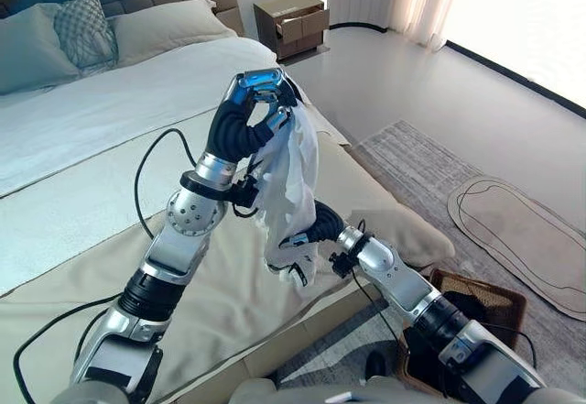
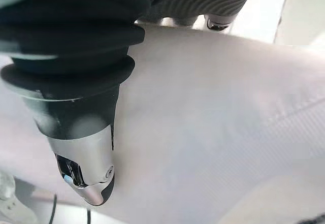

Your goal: Pick up clothes into the bucket

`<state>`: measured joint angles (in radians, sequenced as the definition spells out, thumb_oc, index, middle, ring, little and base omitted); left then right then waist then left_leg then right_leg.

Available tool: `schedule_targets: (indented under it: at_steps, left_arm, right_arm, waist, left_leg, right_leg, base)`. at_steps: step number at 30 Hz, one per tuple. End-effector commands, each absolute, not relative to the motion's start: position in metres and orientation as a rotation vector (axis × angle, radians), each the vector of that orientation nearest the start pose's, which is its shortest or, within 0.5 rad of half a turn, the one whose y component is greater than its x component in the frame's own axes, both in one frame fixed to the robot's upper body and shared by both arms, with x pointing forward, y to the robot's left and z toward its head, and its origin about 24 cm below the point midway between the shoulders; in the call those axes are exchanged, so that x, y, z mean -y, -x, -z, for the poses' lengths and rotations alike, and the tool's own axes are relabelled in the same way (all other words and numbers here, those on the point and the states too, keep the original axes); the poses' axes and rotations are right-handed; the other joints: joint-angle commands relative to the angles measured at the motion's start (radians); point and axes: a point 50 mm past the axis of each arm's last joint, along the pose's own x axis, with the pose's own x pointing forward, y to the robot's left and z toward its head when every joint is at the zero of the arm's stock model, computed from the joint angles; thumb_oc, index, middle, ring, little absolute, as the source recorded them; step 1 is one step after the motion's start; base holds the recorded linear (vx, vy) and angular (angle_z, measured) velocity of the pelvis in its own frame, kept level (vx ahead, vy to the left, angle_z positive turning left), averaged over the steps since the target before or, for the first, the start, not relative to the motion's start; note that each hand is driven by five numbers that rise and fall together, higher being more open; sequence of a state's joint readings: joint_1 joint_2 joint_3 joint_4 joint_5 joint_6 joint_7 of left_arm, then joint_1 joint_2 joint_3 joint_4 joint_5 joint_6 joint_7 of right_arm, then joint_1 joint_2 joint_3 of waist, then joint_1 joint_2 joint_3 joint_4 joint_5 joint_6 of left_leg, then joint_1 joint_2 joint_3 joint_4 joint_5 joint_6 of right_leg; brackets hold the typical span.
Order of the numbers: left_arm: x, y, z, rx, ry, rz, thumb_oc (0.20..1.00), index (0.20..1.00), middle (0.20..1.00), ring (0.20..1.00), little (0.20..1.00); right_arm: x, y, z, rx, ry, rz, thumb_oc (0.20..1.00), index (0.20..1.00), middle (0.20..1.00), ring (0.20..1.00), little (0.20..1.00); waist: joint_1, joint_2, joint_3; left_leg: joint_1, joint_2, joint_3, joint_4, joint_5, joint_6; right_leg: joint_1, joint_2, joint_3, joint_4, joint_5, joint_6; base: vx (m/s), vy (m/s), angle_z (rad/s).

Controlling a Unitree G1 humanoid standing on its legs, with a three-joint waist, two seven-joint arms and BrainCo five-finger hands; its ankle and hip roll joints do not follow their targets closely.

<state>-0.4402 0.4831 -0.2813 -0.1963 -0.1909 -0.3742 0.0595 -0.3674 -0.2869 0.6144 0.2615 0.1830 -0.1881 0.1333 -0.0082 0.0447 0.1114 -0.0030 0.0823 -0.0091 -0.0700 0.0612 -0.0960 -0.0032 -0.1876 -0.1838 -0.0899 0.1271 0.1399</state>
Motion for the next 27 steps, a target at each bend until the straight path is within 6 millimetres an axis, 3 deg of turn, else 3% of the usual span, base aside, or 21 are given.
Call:
schedule_targets:
  at_steps: [1, 2, 3, 4, 12, 16, 19, 20, 21, 22, 23, 24, 25, 27]
  left_arm:
    - [-0.114, -0.254, -0.24, 1.02, -0.103, 0.444, 0.2, 0.2, 0.2, 0.2, 0.2]
    - [-0.114, -0.254, -0.24, 1.02, -0.103, 0.444, 0.2, 0.2, 0.2, 0.2, 0.2]
    - [-0.113, -0.254, -0.24, 1.021, -0.097, 0.448, 0.2, 0.2, 0.2, 0.2, 0.2]
    - [-0.11, -0.253, -0.24, 1.02, -0.078, 0.46, 0.2, 0.2, 0.2, 0.2, 0.2]
    - [-0.111, -0.255, -0.239, 1.009, -0.094, 0.445, 0.2, 0.2, 0.2, 0.2, 0.2]
    - [-0.115, -0.257, -0.236, 0.996, -0.106, 0.423, 0.2, 0.2, 0.2, 0.2, 0.2]
    - [-0.12, -0.259, -0.235, 0.996, -0.14, 0.391, 0.2, 0.2, 0.2, 0.2, 0.2]
    - [-0.127, -0.259, -0.234, 0.99, -0.149, 0.37, 0.2, 0.2, 0.2, 0.2, 0.2]
    - [-0.127, -0.259, -0.234, 0.99, -0.148, 0.37, 0.2, 0.2, 0.2, 0.2, 0.2]
    - [-0.136, -0.26, -0.233, 0.987, -0.179, 0.326, 0.2, 0.2, 0.2, 0.2, 0.2]
    - [-0.136, -0.26, -0.233, 0.986, -0.178, 0.326, 0.2, 0.2, 0.2, 0.2, 0.2]
    - [-0.147, -0.26, -0.229, 0.97, -0.191, 0.284, 0.2, 0.2, 0.2, 0.2, 0.2]
    - [-0.147, -0.26, -0.229, 0.969, -0.19, 0.285, 0.2, 0.2, 0.2, 0.2, 0.2]
    - [-0.16, -0.261, -0.222, 0.935, -0.2, 0.229, 0.2, 0.2, 0.2, 0.2, 0.2]
  right_arm:
    - [0.028, -0.283, -0.081, 0.242, 0.177, -0.761, 1.0, 1.0, 1.0, 1.0, 1.0]
    - [0.028, -0.283, -0.081, 0.242, 0.177, -0.761, 1.0, 1.0, 1.0, 1.0, 1.0]
    - [0.026, -0.283, -0.082, 0.245, 0.18, -0.763, 0.573, 0.573, 0.573, 0.573, 0.573]
    - [0.023, -0.284, -0.085, 0.256, 0.179, -0.765, 0.2, 0.2, 0.2, 0.2, 0.2]
    - [0.026, -0.284, -0.083, 0.249, 0.192, -0.764, 0.2, 0.2, 0.2, 0.2, 0.2]
    - [0.039, -0.284, -0.075, 0.216, 0.191, -0.732, 0.2, 0.2, 0.2, 0.2, 0.2]
    - [0.055, -0.282, -0.068, 0.188, 0.195, -0.694, 0.2, 0.2, 0.2, 0.2, 0.2]
    - [0.07, -0.28, -0.063, 0.169, 0.212, -0.658, 0.2, 0.2, 0.2, 0.2, 0.2]
    - [0.071, -0.28, -0.063, 0.168, 0.212, -0.658, 0.2, 0.2, 0.2, 0.2, 0.2]
    - [0.089, -0.276, -0.055, 0.139, 0.221, -0.613, 0.2, 0.2, 0.2, 0.2, 0.2]
    - [0.09, -0.276, -0.055, 0.138, 0.221, -0.613, 0.2, 0.2, 0.2, 0.2, 0.2]
    - [0.113, -0.272, -0.049, 0.111, 0.233, -0.541, 0.2, 0.2, 0.2, 0.2, 0.2]
    - [0.113, -0.272, -0.049, 0.109, 0.233, -0.54, 0.2, 0.2, 0.2, 0.2, 0.2]
    - [0.139, -0.268, -0.045, 0.087, 0.224, -0.444, 0.2, 0.2, 0.2, 0.2, 0.2]
  waist:
    - [0.025, -0.041, -0.019]
    - [0.025, -0.041, -0.019]
    - [0.026, -0.041, -0.019]
    - [0.027, -0.041, -0.021]
    - [0.028, -0.043, -0.027]
    - [0.023, -0.045, -0.03]
    - [0.018, -0.047, -0.031]
    - [0.012, -0.049, -0.029]
    - [0.013, -0.049, -0.03]
    - [0.006, -0.051, -0.03]
    - [0.007, -0.05, -0.031]
    - [0.0, -0.051, -0.031]
    - [0.001, -0.051, -0.032]
    - [-0.005, -0.051, -0.031]
  left_leg:
    - [0.014, -0.014, 0.005, 0.045, -0.038, 0.001]
    - [0.014, -0.014, 0.005, 0.045, -0.038, 0.001]
    - [0.015, -0.015, 0.005, 0.046, -0.04, 0.002]
    - [0.014, -0.017, 0.004, 0.049, -0.041, 0.003]
    - [0.021, -0.017, 0.001, 0.049, -0.044, 0.003]
    - [0.026, -0.015, 0.004, 0.051, -0.047, 0.004]
    - [0.027, -0.016, 0.009, 0.053, -0.049, 0.005]
    - [0.028, -0.016, 0.01, 0.054, -0.05, 0.007]
    - [0.028, -0.016, 0.01, 0.054, -0.05, 0.007]
    - [0.028, -0.017, 0.014, 0.055, -0.052, 0.008]
    - [0.028, -0.017, 0.014, 0.055, -0.053, 0.008]
    - [0.029, -0.018, 0.015, 0.057, -0.054, 0.008]
    - [0.029, -0.018, 0.015, 0.057, -0.054, 0.008]
    - [0.037, -0.014, 0.016, 0.056, -0.065, 0.007]
  right_leg:
    - [0.038, -0.037, -0.034, 0.029, -0.042, 0.029]
    - [0.039, -0.037, -0.034, 0.028, -0.042, 0.029]
    - [0.04, -0.037, -0.034, 0.029, -0.042, 0.029]
    - [0.042, -0.037, -0.034, 0.029, -0.043, 0.028]
    - [0.052, -0.039, -0.038, 0.032, -0.047, 0.028]
    - [0.053, -0.039, -0.036, 0.031, -0.046, 0.029]
    - [0.053, -0.038, -0.032, 0.03, -0.045, 0.029]
    - [0.051, -0.039, -0.028, 0.031, -0.043, 0.03]
    - [0.05, -0.039, -0.028, 0.031, -0.043, 0.03]
    - [0.05, -0.039, -0.026, 0.031, -0.043, 0.03]
    - [0.05, -0.039, -0.026, 0.031, -0.043, 0.03]
    - [0.049, -0.039, -0.026, 0.031, -0.044, 0.031]
    - [0.049, -0.038, -0.026, 0.031, -0.044, 0.031]
    - [0.054, -0.035, -0.024, 0.03, -0.051, 0.033]
  base:
    - [0.0, 0.0, 0.0]
    - [0.0, 0.0, 0.0]
    - [0.0, 0.0, 0.0]
    - [0.0, 0.0, 0.0]
    - [0.0, 0.0, 0.0]
    - [0.0, 0.0, 0.0]
    - [0.0, 0.0, 0.0]
    - [0.0, 0.0, 0.0]
    - [0.0, 0.0, 0.0]
    - [0.0, 0.0, 0.0]
    - [0.0, 0.0, 0.0]
    - [0.0, 0.0, 0.0]
    - [0.05, -0.006, -0.04]
    - [0.02, -0.009, -0.08]
